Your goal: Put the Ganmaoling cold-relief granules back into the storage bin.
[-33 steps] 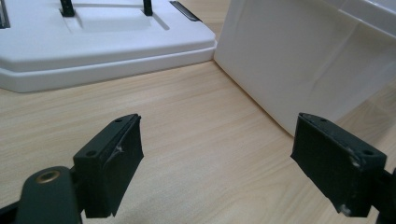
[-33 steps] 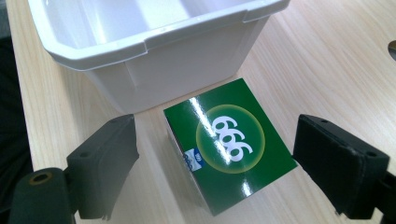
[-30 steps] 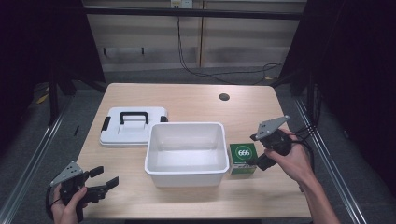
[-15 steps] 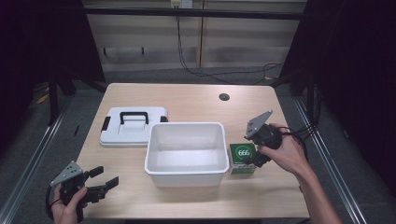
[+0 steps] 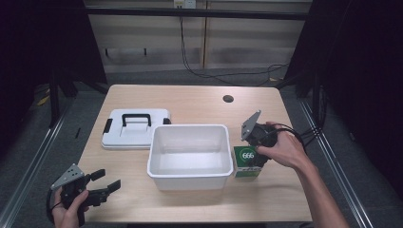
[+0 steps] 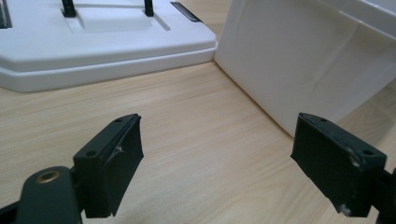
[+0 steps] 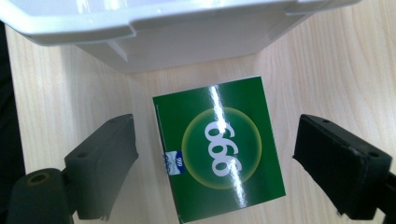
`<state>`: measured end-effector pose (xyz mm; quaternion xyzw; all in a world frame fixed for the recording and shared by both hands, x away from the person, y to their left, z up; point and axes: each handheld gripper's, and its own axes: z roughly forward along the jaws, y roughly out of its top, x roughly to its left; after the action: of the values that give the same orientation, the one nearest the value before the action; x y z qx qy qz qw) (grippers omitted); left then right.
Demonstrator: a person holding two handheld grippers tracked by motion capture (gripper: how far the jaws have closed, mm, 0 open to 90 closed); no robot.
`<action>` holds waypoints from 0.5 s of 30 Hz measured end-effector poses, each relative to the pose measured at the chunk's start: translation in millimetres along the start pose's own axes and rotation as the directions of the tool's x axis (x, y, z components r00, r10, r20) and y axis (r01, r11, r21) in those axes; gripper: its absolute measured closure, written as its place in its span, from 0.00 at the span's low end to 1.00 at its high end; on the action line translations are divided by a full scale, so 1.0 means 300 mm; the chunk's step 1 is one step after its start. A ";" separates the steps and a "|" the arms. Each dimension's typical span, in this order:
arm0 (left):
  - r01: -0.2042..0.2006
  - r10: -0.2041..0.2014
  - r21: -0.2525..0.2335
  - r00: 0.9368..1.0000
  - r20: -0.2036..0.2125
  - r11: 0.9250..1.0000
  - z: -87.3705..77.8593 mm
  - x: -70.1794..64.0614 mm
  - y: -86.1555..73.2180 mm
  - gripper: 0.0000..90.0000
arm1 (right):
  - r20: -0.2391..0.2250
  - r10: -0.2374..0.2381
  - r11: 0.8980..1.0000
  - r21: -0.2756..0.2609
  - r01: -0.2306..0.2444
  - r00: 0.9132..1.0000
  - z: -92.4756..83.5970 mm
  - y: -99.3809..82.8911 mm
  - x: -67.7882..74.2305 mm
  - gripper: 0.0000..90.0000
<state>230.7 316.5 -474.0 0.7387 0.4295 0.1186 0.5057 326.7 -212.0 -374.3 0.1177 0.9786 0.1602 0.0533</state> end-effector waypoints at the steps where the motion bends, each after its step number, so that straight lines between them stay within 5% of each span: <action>1: 0.001 -0.001 0.001 1.000 0.000 1.000 0.000 -0.001 -0.001 0.18 | -0.009 -0.011 1.000 0.020 0.011 1.000 0.006 0.002 -0.006 0.12; 9: 0.001 -0.001 -0.003 1.000 0.002 1.000 0.000 -0.001 0.000 0.18 | -0.057 -0.065 0.994 0.086 0.069 0.996 0.050 0.007 -0.016 0.11; 15: -0.002 0.003 -0.004 1.000 0.006 1.000 -0.001 -0.002 0.000 0.18 | -0.048 -0.081 0.989 0.121 0.086 0.996 0.071 0.011 -0.029 0.10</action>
<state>230.2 316.2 -473.8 0.7387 0.4269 0.1179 0.5081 338.8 -204.8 -392.9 0.0764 0.9916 0.0998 0.0317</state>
